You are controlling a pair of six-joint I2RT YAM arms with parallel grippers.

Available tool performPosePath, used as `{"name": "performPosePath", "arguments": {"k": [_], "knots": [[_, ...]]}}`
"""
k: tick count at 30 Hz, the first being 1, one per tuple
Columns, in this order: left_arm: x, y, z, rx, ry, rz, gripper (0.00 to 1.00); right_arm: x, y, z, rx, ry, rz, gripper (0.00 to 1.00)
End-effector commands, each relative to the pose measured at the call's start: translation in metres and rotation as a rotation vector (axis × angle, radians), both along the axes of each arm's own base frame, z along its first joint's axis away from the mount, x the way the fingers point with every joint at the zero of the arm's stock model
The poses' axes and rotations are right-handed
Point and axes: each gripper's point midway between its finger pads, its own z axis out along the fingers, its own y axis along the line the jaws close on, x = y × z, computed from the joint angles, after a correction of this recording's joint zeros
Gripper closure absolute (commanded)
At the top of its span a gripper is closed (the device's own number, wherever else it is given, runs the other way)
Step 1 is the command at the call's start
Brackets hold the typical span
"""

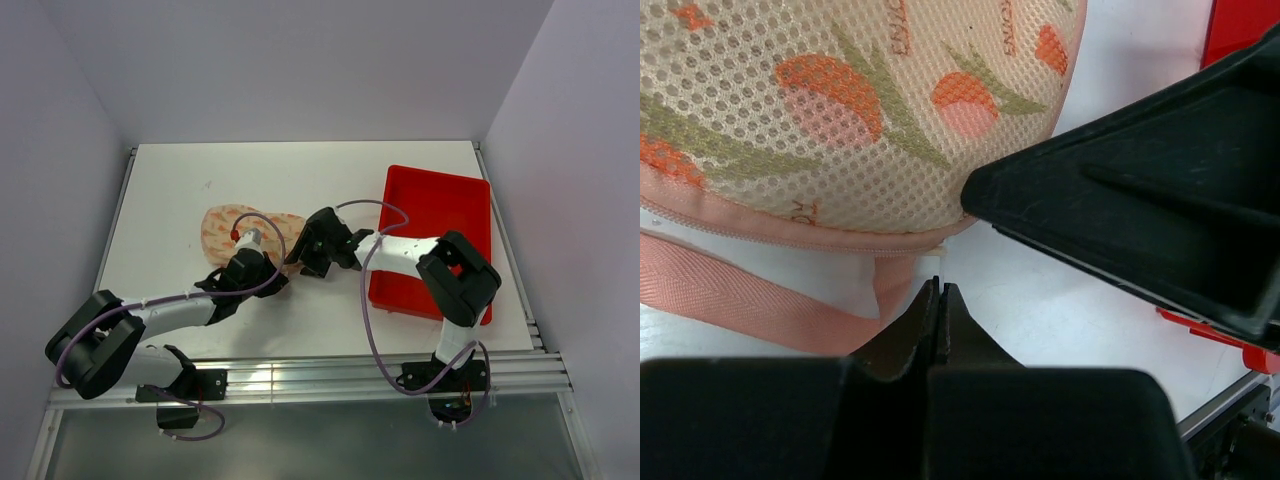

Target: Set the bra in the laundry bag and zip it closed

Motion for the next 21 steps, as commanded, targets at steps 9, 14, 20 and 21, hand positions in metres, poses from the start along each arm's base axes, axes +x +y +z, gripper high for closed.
{"name": "performPosePath", "arguments": {"k": [9,14,20,21], "knots": [[0.007,-0.016,0.030,-0.058,-0.076,-0.049,1.00,0.004,0.017,-0.005,0.060,0.009,-0.036,0.42],[0.004,-0.012,0.029,-0.042,-0.070,-0.051,1.00,0.009,0.015,-0.010,0.035,0.006,-0.051,0.60],[0.001,-0.001,0.028,-0.023,-0.070,-0.026,1.00,0.018,0.004,-0.009,-0.004,-0.018,-0.073,0.91],[0.000,0.002,0.028,-0.019,-0.066,-0.016,1.00,0.021,0.001,-0.008,-0.012,-0.023,-0.078,0.93]]}}
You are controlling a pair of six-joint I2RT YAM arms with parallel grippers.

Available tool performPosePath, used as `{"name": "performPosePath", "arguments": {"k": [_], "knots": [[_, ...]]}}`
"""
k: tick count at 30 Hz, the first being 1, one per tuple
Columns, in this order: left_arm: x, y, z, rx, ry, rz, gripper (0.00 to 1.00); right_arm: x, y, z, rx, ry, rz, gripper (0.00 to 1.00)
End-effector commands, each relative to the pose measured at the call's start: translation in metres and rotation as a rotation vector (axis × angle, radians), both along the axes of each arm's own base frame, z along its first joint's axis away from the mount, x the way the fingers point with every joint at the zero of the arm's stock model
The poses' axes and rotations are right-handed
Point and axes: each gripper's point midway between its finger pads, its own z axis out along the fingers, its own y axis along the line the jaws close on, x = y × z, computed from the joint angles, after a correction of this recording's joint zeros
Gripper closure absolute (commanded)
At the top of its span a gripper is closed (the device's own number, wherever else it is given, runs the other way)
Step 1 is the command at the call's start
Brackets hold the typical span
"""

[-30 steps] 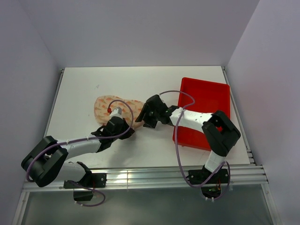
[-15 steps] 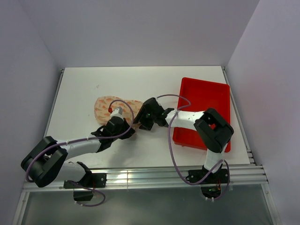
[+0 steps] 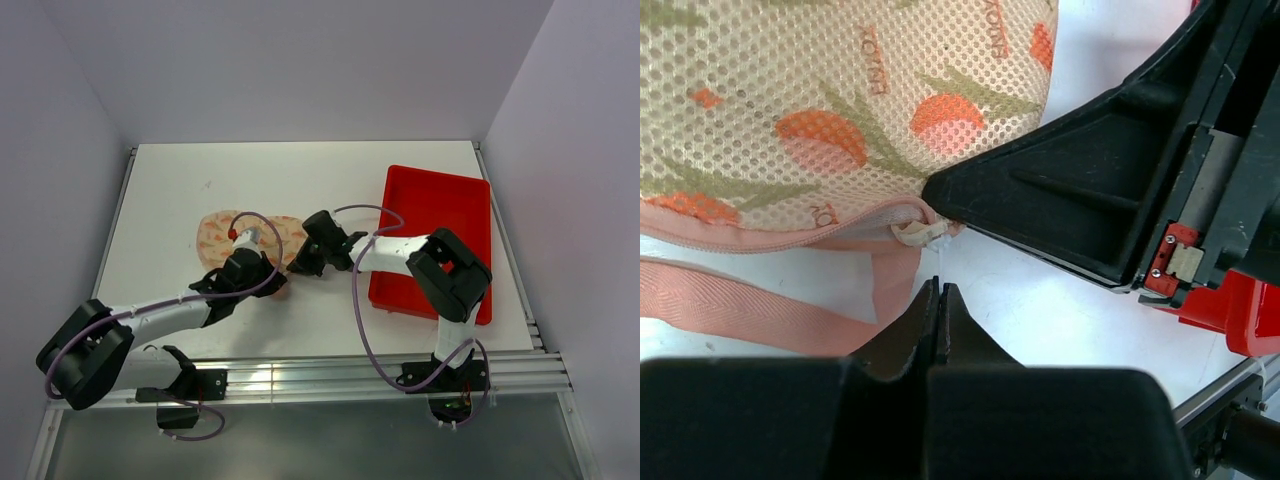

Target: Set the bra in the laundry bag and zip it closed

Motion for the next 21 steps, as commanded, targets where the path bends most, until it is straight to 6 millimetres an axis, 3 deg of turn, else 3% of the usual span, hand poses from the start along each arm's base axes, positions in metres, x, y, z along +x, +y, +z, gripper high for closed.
{"name": "performPosePath", "arguments": {"k": [1,21], "knots": [[0.004,0.004,0.015,-0.014,-0.043,0.007,1.00,0.020,-0.011,0.008,-0.042,-0.060,-0.044,0.94],[0.001,0.058,-0.012,0.016,0.028,0.122,1.00,0.051,-0.063,0.016,-0.158,-0.105,-0.081,0.99]]}}
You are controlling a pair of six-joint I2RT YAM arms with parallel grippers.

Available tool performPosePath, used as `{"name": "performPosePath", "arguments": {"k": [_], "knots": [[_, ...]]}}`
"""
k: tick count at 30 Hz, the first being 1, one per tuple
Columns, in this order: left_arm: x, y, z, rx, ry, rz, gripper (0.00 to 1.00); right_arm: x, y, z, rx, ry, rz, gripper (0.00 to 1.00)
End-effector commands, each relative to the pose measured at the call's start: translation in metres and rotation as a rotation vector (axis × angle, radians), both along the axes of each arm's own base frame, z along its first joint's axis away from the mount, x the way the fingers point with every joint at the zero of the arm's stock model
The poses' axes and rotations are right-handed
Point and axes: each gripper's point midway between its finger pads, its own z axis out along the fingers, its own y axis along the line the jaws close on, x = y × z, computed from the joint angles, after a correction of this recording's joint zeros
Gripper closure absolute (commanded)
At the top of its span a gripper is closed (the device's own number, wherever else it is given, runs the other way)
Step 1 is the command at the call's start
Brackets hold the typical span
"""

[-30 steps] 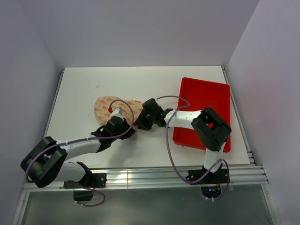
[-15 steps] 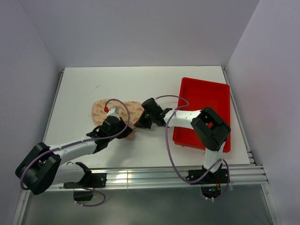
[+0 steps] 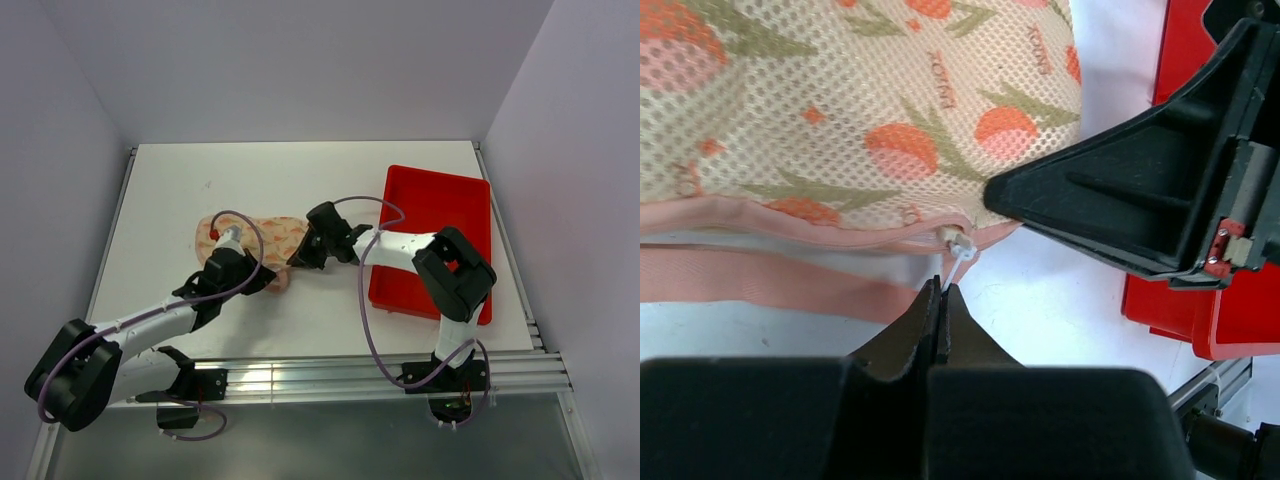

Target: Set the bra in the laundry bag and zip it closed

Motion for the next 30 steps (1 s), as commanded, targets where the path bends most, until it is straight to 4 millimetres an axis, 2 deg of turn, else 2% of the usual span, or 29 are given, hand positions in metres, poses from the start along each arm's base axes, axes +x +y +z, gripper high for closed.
{"name": "performPosePath", "arguments": {"k": [1,7,16,19,22,24,25,26,27,28,29,30], "knots": [[-0.008,0.028,-0.025,0.093,0.057,0.058,1.00,0.042,-0.062,0.000,-0.173,-0.084,-0.146,0.99],[-0.011,0.039,-0.030,0.102,0.070,0.083,1.00,0.049,-0.081,-0.001,-0.196,-0.085,-0.164,1.00],[-0.012,0.057,-0.039,0.120,0.103,0.158,1.00,0.057,-0.092,-0.004,-0.249,-0.086,-0.135,1.00],[-0.012,0.064,-0.036,0.113,0.107,0.204,1.00,0.068,-0.103,-0.001,-0.303,-0.105,-0.144,1.00],[-0.011,0.071,-0.031,0.110,0.096,0.244,1.00,0.082,-0.111,0.007,-0.339,-0.130,-0.148,1.00],[-0.016,0.076,-0.029,0.120,0.105,0.259,1.00,0.096,-0.110,0.019,-0.351,-0.155,-0.143,1.00],[-0.016,0.076,-0.027,0.116,0.100,0.259,1.00,0.111,-0.104,0.038,-0.345,-0.205,-0.128,0.99],[-0.017,0.076,-0.023,0.109,0.091,0.256,1.00,0.110,-0.105,0.031,-0.381,-0.177,-0.105,0.99],[-0.019,0.076,-0.022,0.107,0.095,0.253,1.00,0.117,-0.103,0.037,-0.395,-0.187,-0.098,0.99],[-0.020,0.074,-0.021,0.098,0.095,0.245,1.00,0.132,-0.096,0.059,-0.389,-0.237,-0.080,0.99],[-0.020,0.074,-0.018,0.092,0.089,0.241,1.00,0.132,-0.096,0.048,-0.422,-0.202,-0.054,0.97],[-0.021,0.073,-0.019,0.090,0.088,0.238,1.00,0.135,-0.091,0.053,-0.417,-0.207,-0.033,0.96]]}}
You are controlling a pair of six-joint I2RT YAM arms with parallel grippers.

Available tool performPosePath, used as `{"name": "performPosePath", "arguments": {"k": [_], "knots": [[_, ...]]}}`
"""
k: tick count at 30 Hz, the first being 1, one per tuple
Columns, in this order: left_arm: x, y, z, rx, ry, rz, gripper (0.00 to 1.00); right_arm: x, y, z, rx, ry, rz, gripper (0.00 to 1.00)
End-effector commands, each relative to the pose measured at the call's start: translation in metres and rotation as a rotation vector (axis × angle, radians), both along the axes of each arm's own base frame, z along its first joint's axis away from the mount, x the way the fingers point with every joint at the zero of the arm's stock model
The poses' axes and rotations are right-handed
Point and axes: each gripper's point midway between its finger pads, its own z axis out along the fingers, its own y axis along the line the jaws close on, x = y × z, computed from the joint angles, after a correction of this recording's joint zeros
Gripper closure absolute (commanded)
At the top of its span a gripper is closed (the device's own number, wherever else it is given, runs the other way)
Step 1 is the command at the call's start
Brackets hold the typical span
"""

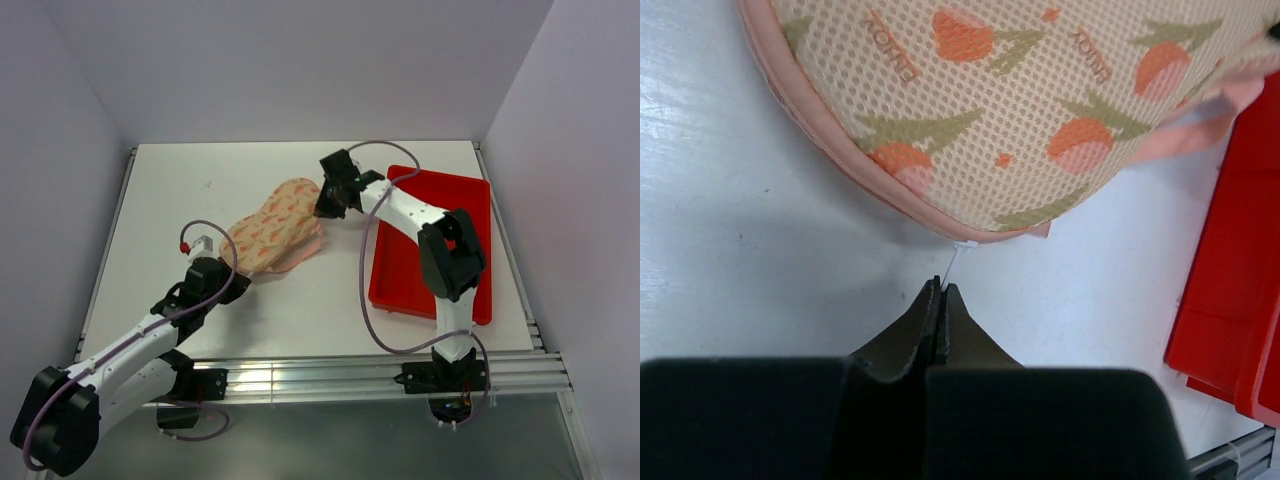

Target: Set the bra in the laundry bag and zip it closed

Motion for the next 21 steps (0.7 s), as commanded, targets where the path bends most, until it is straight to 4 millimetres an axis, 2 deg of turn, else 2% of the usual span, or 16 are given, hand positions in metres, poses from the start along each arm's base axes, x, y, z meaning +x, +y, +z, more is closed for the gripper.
{"name": "performPosePath", "arguments": {"k": [1,3,6,8,9,10,11,12,13,14,15,16,17,18,20,21], "knots": [[-0.008,0.008,-0.008,0.021,0.036,0.016,1.00,0.033,-0.007,0.029,-0.097,-0.084,0.034,0.93],[-0.009,0.005,-0.009,0.008,0.035,0.002,1.00,0.033,-0.003,0.026,-0.104,-0.064,0.056,0.84],[-0.007,-0.006,-0.008,-0.030,0.030,-0.031,1.00,0.027,0.002,0.043,-0.099,-0.093,0.063,0.52],[-0.002,-0.013,-0.002,-0.048,0.008,-0.044,1.00,0.021,0.001,0.049,-0.095,-0.104,0.059,0.43],[-0.002,-0.019,-0.001,-0.055,0.004,-0.061,1.00,0.013,-0.001,0.043,-0.093,-0.083,0.051,0.40],[0.001,-0.024,0.001,-0.063,-0.004,-0.072,1.00,0.006,0.002,0.053,-0.062,-0.095,0.065,0.36],[0.003,-0.031,0.007,-0.068,-0.016,-0.088,1.00,0.003,0.006,0.057,-0.033,-0.107,0.070,0.36],[0.004,-0.035,0.008,-0.067,-0.022,-0.102,1.00,-0.011,0.004,0.044,-0.022,-0.066,0.065,0.36],[0.005,-0.040,0.006,-0.062,-0.013,-0.117,1.00,-0.020,0.017,0.058,0.053,-0.093,0.099,0.36],[0.008,-0.049,0.015,-0.075,-0.033,-0.141,1.00,-0.028,0.022,0.060,0.094,-0.084,0.091,0.36],[0.010,-0.054,0.017,-0.076,-0.037,-0.153,1.00,-0.045,0.020,0.042,0.095,-0.040,0.094,0.36],[0.011,-0.058,0.015,-0.071,-0.029,-0.167,1.00,-0.051,0.028,0.056,0.149,-0.080,0.108,0.35],[0.014,-0.067,0.026,-0.088,-0.054,-0.187,1.00,-0.066,0.039,0.057,0.185,-0.070,0.139,0.35],[0.015,-0.071,0.028,-0.085,-0.063,-0.203,1.00,-0.082,0.039,0.041,0.201,-0.022,0.125,0.35],[0.019,-0.079,0.033,-0.084,-0.071,-0.221,1.00,-0.100,0.055,0.053,0.282,-0.041,0.154,0.35],[0.019,-0.082,0.034,-0.083,-0.075,-0.237,1.00,-0.111,0.055,0.040,0.297,0.002,0.135,0.35]]}}
